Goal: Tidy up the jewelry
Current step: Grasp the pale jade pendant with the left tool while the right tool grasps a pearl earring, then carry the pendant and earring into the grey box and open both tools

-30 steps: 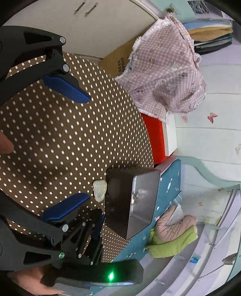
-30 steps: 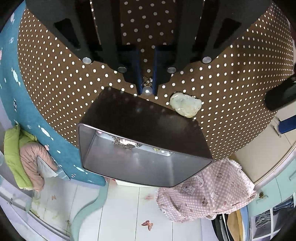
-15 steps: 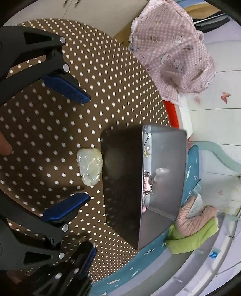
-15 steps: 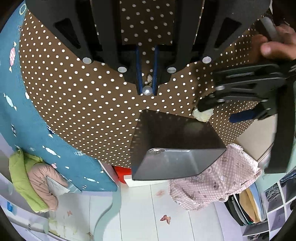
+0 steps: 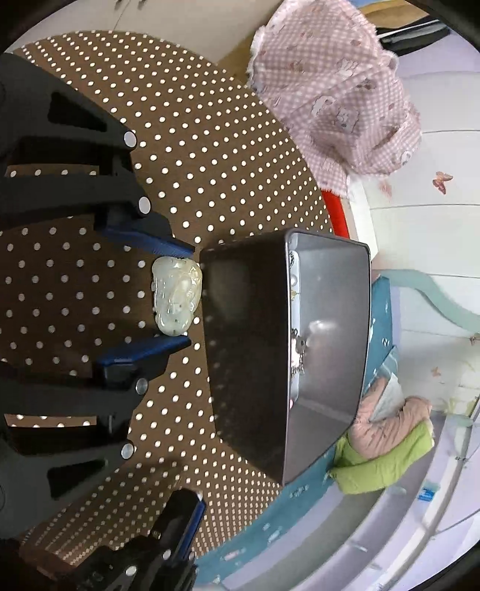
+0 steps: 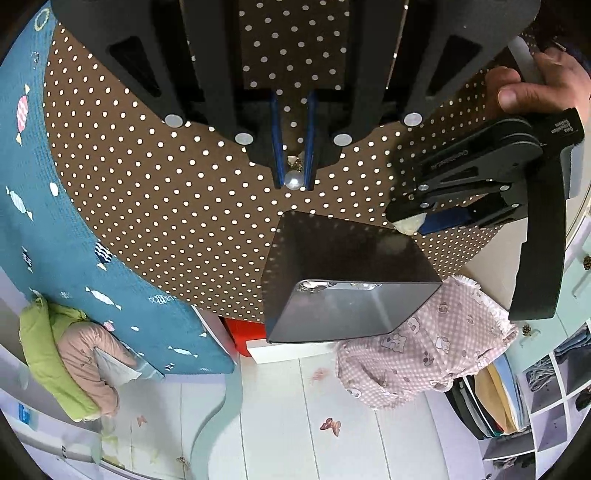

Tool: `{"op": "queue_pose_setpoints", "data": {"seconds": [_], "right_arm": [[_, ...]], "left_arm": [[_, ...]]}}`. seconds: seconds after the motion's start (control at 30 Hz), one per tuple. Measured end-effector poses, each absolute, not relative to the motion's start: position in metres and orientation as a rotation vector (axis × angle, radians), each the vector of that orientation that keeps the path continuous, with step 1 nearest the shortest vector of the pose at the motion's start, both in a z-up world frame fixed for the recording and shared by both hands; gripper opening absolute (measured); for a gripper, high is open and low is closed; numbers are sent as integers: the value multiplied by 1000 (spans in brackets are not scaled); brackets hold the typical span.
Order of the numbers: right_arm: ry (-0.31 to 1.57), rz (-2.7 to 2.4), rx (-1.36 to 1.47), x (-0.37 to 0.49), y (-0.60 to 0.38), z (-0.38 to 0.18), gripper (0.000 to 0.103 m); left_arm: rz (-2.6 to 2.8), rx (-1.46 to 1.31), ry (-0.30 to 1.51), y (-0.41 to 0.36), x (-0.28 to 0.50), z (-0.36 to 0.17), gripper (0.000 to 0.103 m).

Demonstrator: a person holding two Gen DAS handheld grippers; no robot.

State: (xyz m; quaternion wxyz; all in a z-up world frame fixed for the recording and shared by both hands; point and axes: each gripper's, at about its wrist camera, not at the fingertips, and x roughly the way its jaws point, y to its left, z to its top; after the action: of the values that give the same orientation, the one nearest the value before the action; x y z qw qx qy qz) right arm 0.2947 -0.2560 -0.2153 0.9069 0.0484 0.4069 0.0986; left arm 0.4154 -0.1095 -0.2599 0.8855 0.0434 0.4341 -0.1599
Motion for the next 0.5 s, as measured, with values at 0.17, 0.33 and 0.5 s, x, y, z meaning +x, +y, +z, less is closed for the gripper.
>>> {"op": "queue_pose_setpoints", "data": {"seconds": [0.17, 0.33, 0.5], "right_arm": [[832, 210, 89, 292, -252, -209, 9], [816, 225, 72, 288, -246, -200, 9], [783, 246, 41, 284, -236, -183, 9]], "left_arm": [[-358, 62, 901, -96, 406, -258, 42], [-353, 48, 880, -79, 387, -249, 42], [-336, 26, 831, -58, 370, -227, 42]]}}
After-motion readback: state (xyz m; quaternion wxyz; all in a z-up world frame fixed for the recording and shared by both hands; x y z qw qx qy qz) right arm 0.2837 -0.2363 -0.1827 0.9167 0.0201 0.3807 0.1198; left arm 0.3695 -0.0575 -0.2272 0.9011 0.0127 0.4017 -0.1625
